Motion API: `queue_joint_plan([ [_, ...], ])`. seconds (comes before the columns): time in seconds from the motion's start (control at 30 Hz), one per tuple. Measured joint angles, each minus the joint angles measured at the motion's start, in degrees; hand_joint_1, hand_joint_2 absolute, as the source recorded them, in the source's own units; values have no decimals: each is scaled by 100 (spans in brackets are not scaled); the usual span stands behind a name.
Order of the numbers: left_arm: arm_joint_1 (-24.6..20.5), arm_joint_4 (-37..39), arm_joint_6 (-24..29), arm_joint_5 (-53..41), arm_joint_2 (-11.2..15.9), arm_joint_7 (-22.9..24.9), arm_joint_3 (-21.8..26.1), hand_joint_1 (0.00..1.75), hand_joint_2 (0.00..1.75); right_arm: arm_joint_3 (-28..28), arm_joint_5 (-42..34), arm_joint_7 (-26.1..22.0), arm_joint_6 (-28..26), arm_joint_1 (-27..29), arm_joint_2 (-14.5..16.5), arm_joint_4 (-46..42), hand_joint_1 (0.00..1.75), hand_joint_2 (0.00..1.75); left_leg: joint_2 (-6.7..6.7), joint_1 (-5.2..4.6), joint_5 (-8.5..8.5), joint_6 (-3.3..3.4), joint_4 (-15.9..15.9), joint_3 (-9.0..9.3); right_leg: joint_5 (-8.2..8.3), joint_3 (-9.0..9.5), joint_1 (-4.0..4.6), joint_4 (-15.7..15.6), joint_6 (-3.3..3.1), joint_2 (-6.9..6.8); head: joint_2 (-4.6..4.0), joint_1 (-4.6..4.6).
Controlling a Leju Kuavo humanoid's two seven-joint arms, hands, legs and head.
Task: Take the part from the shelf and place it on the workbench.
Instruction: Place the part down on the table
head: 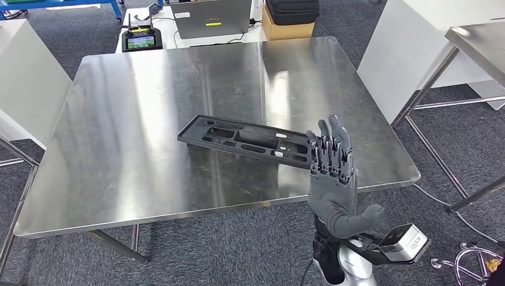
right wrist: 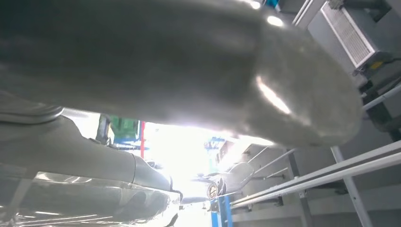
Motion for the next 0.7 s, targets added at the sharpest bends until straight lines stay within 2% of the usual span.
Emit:
queue_joint_plan([
  [0.03, 5, 2, -25, -22, 13, -1, -2, 0, 0, -50, 7, 1, -8, 29, 6, -5, 0, 0, -7, 15, -6, -82, 44, -20, 106, 136, -10, -239, 59, 11, 0, 11],
  [0.07, 10, 3, -44, -44, 34, -2, -4, 0, 0, -98, 11, 1, -19, 56, 17, -11, 0, 0, -20, 14, -14, -151, 97, -41, 132, 193, -12, -358, 45, 33, 0, 21],
  [0.1, 16, 4, -58, -68, 53, -4, -7, 0, 0, -144, 16, 2, -31, 86, 31, -18, 0, 0, -31, 0, -13, -202, 131, -56, 115, 169, 2, -320, -17, 65, 0, 18],
  [0.17, 32, 8, -83, -100, 59, -5, -12, 0, 0, -213, 18, 2, -46, 143, 63, -35, 0, 0, -35, 21, 2, -266, 164, -84, 101, 80, -9, -255, -199, 91, -1, -14],
  [0.2, 42, 10, -99, -108, 64, -1, -14, 0, 0, -245, 15, 3, -50, 174, 80, -40, 0, 0, -19, 38, -63, -272, 215, -117, 125, 47, -4, -231, -275, 87, -1, -37],
  [0.23, 50, 12, -118, -111, 68, 5, -17, 0, 0, -278, 14, 2, -53, 204, 97, -48, 0, 0, -2, 51, -219, -263, 367, -185, 164, 6, 12, -221, -355, 80, -1, -47],
  [0.27, 54, 13, -140, -113, 71, 17, -19, 0, 0, -310, 17, 2, -64, 239, 116, -54, 0, 0, 13, 46, -462, -237, 651, -293, 208, -38, 39, -221, -428, 71, -1, -55],
  [0.33, 52, 13, -177, -102, 80, 59, -22, 0, 0, -358, 47, 2, -105, 327, 151, -58, 0, 0, 22, -8, -1002, -171, 1459, -558, 287, -134, 133, -216, -544, 47, -1, -60],
  [0.37, 53, 13, -191, -85, 87, 92, -22, 0, 0, -369, 75, 2, -142, 375, 166, -54, 0, 0, 20, -40, -1158, -137, 1774, -626, 322, -185, 187, -215, -584, 37, -1, -61],
  [0.4, 55, 13, -202, -64, 94, 131, -22, 0, 0, -373, 105, 2, -183, 416, 179, -49, 0, 0, 20, -73, -1207, -92, 1902, -600, 356, -233, 239, -214, -613, 30, -1, -61],
  [0.43, 55, 14, -211, -33, 104, 193, -21, 0, 0, -371, 142, 2, -233, 448, 192, -41, 0, 0, 19, -111, -1154, -28, 1795, -455, 390, -274, 285, -214, -631, 29, -1, -61],
  [0.5, 40, 15, -206, 35, 131, 395, -13, 0, 0, -336, 229, 2, -340, 476, 216, -18, 0, 0, 7, -212, -962, 158, 1060, 87, 452, -332, 346, -216, -646, 33, -1, -61],
  [0.53, 29, 15, -182, 80, 147, 534, -5, 0, 0, -301, 280, 3, -396, 480, 229, -2, 0, 0, 11, -263, -877, 234, 712, 329, 486, -348, 368, -221, -634, 33, -1, -54],
  [0.57, 19, 15, -139, 125, 159, 670, 6, 0, 0, -252, 330, 7, -446, 480, 239, 17, 0, 0, 13, -313, -825, 289, 473, 482, 516, -354, 369, -226, -615, 31, -1, -51],
  [0.63, -2, 18, 19, 257, 170, 874, 58, 0, 0, -125, 404, 48, -506, 473, 255, 62, 0, 0, 27, -378, -741, 320, 342, 535, 587, -360, 349, -248, -544, 21, -1, -47],
  [0.7, -21, 21, 284, 441, 144, 952, 162, 0, 0, 33, 388, 157, -499, 415, 259, 126, 0, 0, 44, -370, -602, 328, 194, 507, 611, -397, 348, -241, -483, 15, -1, -50],
])
